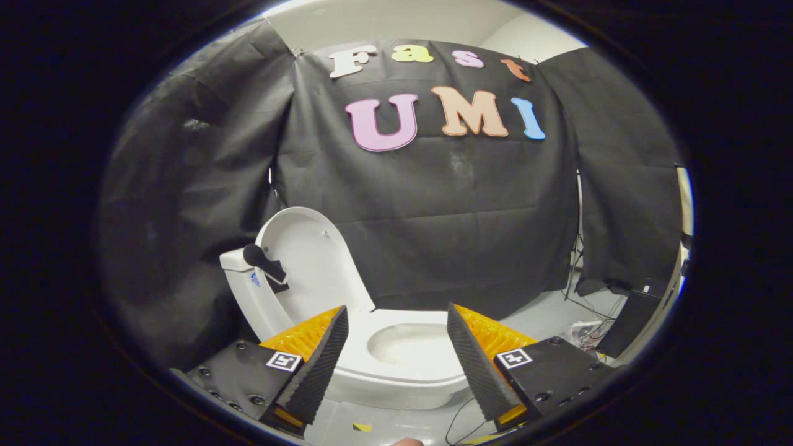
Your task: Open the toilet lid.
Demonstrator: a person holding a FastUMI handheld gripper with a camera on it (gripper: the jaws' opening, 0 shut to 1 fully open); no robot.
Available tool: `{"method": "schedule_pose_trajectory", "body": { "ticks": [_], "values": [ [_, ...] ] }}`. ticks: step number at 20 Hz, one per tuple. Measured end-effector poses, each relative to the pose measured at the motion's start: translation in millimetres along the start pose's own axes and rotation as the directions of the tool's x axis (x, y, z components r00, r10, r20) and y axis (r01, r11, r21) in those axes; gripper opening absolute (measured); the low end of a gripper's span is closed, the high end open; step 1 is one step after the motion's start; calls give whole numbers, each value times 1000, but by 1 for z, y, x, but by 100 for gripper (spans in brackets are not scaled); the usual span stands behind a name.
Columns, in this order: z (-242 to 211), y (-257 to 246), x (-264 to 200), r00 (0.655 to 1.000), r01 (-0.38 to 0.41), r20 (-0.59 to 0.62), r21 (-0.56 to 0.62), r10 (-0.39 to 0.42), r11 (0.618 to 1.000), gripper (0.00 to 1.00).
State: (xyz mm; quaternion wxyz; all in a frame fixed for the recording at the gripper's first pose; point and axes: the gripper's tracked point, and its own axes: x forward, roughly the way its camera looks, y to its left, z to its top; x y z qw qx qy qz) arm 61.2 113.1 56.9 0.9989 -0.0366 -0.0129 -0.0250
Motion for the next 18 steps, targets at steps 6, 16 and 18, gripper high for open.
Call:
{"method": "schedule_pose_trajectory", "body": {
  "ticks": [6, 16, 18],
  "values": [
    [-2, 2, 0, 1000, -2, -10, -1, 2, 1000, 98],
    [-5, 2, 2, 1000, 2, -24, -4, -2, 1000, 98],
    [-6, 1, 1, 1000, 4, -26, -3, -4, 1000, 98]
  ]
}}
